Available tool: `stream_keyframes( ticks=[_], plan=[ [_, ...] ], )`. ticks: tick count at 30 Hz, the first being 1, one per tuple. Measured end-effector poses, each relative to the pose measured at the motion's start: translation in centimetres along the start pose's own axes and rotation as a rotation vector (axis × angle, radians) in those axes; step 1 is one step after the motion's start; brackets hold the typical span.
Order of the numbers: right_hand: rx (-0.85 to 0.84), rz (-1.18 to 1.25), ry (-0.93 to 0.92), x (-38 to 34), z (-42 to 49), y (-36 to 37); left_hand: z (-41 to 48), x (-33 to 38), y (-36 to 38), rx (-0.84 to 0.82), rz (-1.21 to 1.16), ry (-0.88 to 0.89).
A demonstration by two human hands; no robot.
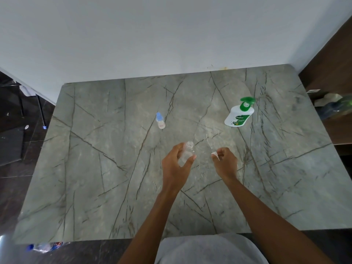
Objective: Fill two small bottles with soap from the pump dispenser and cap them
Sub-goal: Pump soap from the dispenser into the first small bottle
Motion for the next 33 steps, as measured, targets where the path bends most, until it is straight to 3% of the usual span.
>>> stream_keyframes(
  ticks=[9, 17, 23, 27, 33],
  plan=[
    [0.013, -0.020, -0.008, 0.4, 0.2, -0.9, 0.0, 0.0, 0.0, -0.013, -0.019, -0.010],
    [0.328, 0.064, -0.137, -2.6, 5.7, -11.0, 0.1, 0.3, 1.3, -0.023, -0.050, 0.018],
    [0.159, -0.092, -0.103, -3.3, 10.2, -13.0, -0.5, 1.1, 2.5, 0.011, -0.070, -0.017],
    [-0.114, -0.373, 0.062, 0.8, 7.9, -8.9, -0.8, 1.3, 3.3, 0.044, -0.068, -0.017],
    [-0.120, -0.378, 0.064, 3.1, 4.5, -5.7, -1.0, 1.6, 3.3, 0.068, -0.036, -0.027]
  ],
)
Point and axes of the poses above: each hand's wrist, its own z-axis towards the middle knuckle, its own y-axis out of the palm, x = y × z, the point moved 5 cm from there along z, towards the middle knuckle, and after that the axes turned 6 degrees about y, right-handed, at the moved point
